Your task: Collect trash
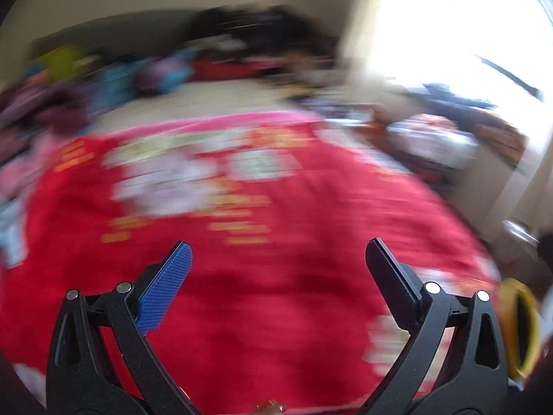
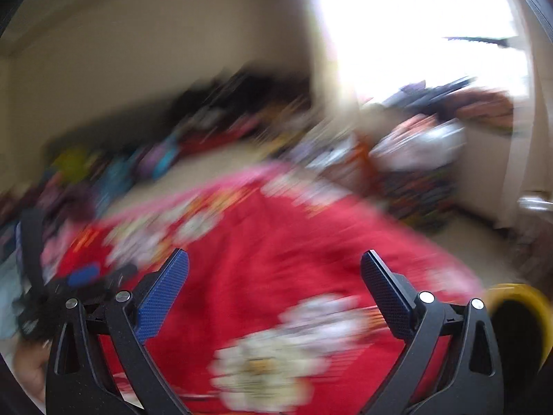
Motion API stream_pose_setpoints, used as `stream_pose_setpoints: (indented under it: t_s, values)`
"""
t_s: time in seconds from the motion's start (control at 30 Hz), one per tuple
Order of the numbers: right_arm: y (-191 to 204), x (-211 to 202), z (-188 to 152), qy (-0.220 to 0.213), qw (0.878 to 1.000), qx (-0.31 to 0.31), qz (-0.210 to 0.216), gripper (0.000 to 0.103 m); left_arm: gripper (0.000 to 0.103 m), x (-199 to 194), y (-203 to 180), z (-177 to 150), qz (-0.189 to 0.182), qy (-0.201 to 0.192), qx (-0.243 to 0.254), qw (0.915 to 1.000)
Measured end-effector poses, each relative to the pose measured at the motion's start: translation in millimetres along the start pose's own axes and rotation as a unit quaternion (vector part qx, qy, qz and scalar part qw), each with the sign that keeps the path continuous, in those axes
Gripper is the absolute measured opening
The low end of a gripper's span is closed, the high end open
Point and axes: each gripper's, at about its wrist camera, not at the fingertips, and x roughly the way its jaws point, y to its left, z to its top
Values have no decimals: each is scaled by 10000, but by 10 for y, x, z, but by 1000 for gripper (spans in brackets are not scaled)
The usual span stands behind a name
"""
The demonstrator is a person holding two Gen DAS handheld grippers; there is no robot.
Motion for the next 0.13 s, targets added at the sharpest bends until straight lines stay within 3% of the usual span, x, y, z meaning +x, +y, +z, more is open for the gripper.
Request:
stream_pose_setpoints:
  t_s: [0.07,0.1,0.13]
  values:
    - [419,650,-67,892,9943,-72,581,97,92,217,603,-47,777,282,-351,9960]
    - [664,990,-154,1319,9891,-211,617,97,92,333,887,-103,1035,495,-563,9918]
    - [664,990,-154,1319,9891,-211,617,97,92,442,1146,-177,1240,679,-789,9868]
